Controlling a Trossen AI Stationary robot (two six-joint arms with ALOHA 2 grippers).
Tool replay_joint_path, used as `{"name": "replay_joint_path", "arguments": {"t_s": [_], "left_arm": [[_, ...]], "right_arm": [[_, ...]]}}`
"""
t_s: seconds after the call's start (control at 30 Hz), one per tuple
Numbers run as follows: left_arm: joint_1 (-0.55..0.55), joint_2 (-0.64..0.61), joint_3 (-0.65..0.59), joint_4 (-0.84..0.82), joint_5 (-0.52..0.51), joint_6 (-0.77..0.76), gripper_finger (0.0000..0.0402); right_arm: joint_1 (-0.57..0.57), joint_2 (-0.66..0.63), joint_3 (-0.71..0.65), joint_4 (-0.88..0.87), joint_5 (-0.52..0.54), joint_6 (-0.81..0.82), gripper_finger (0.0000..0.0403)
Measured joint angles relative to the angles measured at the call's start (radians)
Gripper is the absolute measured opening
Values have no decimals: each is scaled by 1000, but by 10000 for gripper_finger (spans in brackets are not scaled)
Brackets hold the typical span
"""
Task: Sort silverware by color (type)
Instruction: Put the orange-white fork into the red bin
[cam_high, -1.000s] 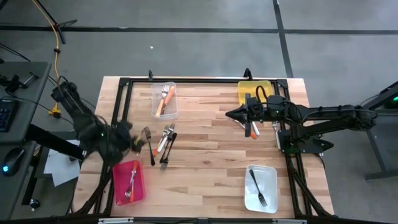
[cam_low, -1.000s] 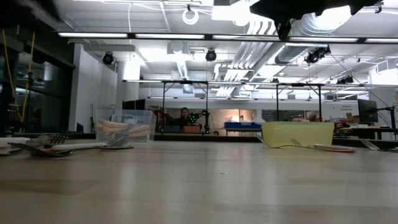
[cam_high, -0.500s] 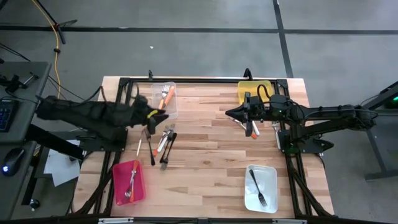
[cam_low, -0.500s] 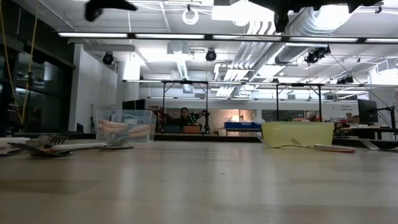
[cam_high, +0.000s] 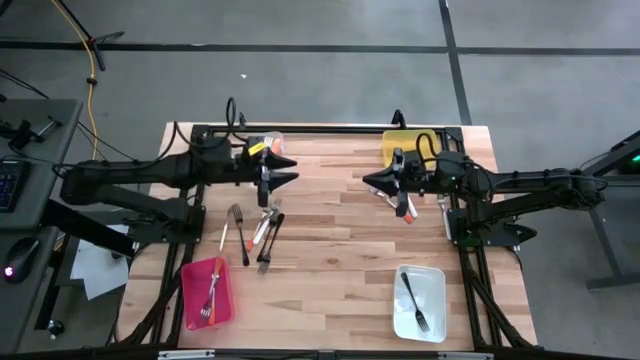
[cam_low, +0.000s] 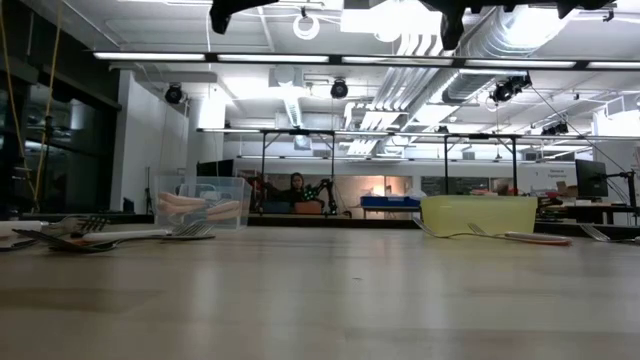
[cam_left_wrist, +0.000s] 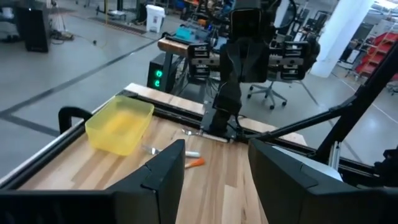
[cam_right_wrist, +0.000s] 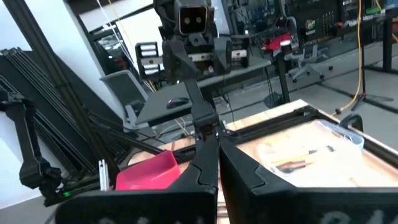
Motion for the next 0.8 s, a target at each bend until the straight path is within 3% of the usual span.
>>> {"name": "replay_joint_path", "arguments": {"t_s": [0.37,0.53,0.8], "left_arm": [[-50,6,0,-27,-7,-15,168],[-78,6,-2,-63,-65,-14,167],[-73,-28,-226,297,-85,-67,111]], "right_arm": [[0,0,0,6,0,-17,0],[0,0,0,-4,0,-25,0],[0,0,0,-9,0,-44,0]]}}
